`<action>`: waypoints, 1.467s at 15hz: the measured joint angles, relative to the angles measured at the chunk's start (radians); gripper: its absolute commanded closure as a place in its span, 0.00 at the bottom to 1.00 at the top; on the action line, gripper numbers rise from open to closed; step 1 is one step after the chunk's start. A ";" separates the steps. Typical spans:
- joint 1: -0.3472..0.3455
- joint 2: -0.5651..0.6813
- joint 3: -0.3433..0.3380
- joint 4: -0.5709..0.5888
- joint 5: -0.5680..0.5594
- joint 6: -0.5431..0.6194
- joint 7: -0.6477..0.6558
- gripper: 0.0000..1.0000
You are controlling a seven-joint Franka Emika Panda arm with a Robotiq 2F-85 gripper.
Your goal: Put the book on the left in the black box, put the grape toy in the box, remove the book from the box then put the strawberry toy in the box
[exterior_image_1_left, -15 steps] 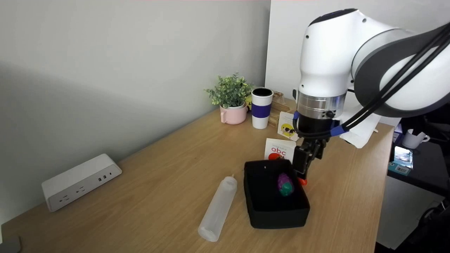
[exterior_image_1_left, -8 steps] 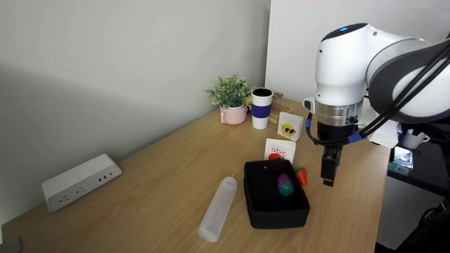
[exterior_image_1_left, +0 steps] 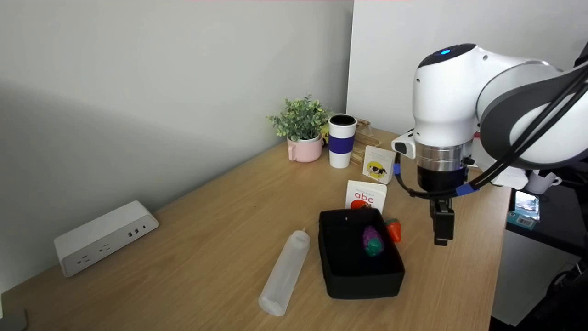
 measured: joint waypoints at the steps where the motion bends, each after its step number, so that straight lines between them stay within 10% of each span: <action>1: 0.000 0.006 0.000 0.005 0.003 0.028 -0.003 0.00; 22: -0.028 0.131 -0.003 0.101 0.096 0.177 0.032 0.00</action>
